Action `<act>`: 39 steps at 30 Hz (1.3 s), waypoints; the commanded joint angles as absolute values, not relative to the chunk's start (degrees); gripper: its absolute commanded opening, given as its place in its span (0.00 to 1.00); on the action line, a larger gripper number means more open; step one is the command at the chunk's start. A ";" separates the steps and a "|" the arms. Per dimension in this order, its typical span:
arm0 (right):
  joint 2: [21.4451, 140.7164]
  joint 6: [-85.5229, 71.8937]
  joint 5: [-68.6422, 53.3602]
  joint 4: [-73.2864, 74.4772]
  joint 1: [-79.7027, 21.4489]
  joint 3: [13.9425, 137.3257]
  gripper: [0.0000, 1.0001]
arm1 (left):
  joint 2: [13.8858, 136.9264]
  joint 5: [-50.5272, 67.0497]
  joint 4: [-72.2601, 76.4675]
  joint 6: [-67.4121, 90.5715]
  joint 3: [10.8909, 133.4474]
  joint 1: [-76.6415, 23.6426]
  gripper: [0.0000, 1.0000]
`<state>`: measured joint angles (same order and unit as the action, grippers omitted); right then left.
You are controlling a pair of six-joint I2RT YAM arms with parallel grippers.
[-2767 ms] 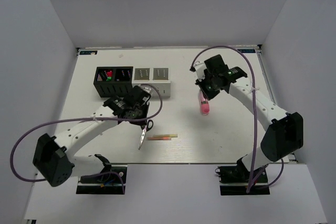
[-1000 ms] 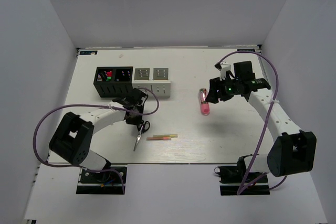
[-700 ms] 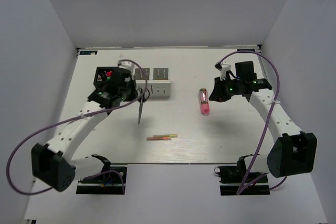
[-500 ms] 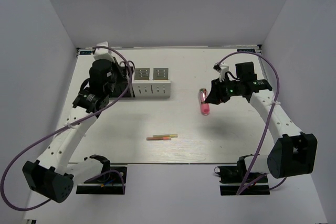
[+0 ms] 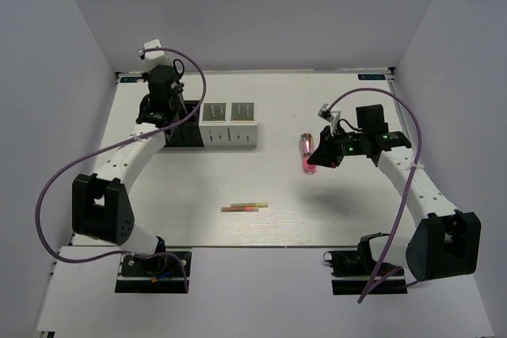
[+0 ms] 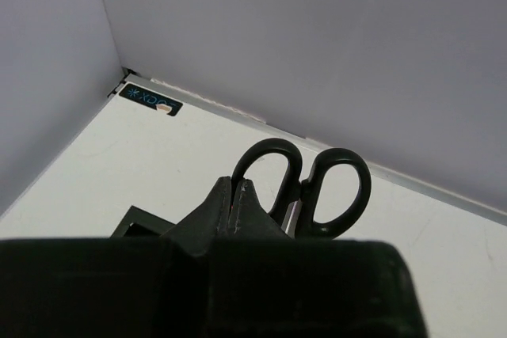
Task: Sort the stationery into containers
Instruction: Place the scissors in the storage box, then pick up the stationery from the center of the board.
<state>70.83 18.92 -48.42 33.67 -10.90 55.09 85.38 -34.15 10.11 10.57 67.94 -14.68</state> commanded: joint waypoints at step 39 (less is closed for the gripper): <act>114.86 8.00 -10.82 51.06 -12.65 105.89 0.83 | 53.20 -2.65 -38.99 19.25 59.51 -21.08 0.79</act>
<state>113.36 7.92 -15.20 44.40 -11.88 101.08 56.05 -10.79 -20.51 18.09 61.54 -19.42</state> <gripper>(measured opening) 0.826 0.787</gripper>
